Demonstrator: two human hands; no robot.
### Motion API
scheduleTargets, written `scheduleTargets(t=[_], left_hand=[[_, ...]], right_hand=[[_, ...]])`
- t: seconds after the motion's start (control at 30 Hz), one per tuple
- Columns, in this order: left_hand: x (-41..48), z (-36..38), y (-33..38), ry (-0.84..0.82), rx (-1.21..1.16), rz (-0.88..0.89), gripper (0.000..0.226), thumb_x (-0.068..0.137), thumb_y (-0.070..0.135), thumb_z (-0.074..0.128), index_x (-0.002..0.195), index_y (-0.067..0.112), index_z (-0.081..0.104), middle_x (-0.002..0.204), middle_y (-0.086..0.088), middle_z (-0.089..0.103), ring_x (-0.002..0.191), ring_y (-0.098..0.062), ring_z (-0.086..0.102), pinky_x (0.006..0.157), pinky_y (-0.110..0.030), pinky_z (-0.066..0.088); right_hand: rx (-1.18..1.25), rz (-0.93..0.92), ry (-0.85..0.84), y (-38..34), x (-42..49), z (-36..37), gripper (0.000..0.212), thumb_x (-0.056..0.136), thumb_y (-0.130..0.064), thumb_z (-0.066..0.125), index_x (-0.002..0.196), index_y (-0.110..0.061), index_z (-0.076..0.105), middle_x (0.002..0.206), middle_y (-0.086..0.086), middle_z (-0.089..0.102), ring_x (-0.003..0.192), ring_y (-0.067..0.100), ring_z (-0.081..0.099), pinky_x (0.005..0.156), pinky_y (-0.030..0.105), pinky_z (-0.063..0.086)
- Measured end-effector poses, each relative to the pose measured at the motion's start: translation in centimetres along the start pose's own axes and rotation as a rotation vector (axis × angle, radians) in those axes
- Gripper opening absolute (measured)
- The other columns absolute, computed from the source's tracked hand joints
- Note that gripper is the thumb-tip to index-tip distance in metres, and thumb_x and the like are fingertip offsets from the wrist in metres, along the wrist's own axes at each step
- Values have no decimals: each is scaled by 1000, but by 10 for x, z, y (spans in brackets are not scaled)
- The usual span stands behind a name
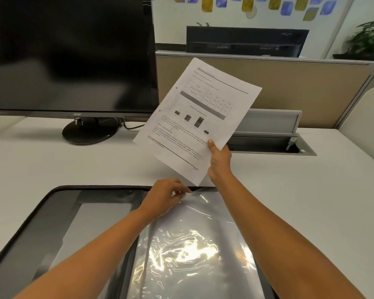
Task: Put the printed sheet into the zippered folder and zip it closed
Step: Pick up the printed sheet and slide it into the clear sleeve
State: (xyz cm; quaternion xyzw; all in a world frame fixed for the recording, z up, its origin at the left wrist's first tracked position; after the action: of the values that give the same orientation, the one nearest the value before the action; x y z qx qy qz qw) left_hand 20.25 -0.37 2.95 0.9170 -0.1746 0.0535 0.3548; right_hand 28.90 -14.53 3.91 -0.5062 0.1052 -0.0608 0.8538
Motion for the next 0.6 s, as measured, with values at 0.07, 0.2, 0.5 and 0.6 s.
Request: scheduleTargets(t=[0.07,0.2,0.5,0.6], left_hand=[[2,2,1,-1,29,-23,9,79,14,69,87,15,74,83,-1,69,71,-11,58,74,-16,41],[6,5,2,23,61,-69,9,74,20,73,79,12,72,80,-2,69,77,-17,61,78,-28,42],[5,4,3,71,156,-15,14,80,26,68,86,15,74,87,0,71,83,-14,56,70,-25,42],[6,3,2,68,181,-10,12,81,25,66,88,18,73,90,2,70,87,-13,55,69,-24,42]], right_hand=[[1,15,-4,1,-1,5,19,89,-13,56,108,-19,53,103,4,61,89,20,59,67,32,52],[17,36,-6,5,-1,6,20,88,-12,57,106,-19,54,106,6,61,95,24,58,78,41,51],[-109,57,-25,11,-3,-14,22,88,-13,56,109,-16,54,115,11,61,97,27,59,81,43,51],[-126,91,-40,12,-1,-21,26,88,-12,57,114,-12,53,120,13,60,103,30,59,84,46,50]])
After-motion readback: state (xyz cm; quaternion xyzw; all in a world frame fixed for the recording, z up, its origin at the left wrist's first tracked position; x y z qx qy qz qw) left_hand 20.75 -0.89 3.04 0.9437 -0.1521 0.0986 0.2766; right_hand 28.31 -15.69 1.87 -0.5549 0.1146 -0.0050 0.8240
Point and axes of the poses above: each hand's wrist, its own x-axis towards the middle knuckle, its own z-axis out of the palm, y = z × x, the point moved 7 cm from there along x, towards the middle knuckle
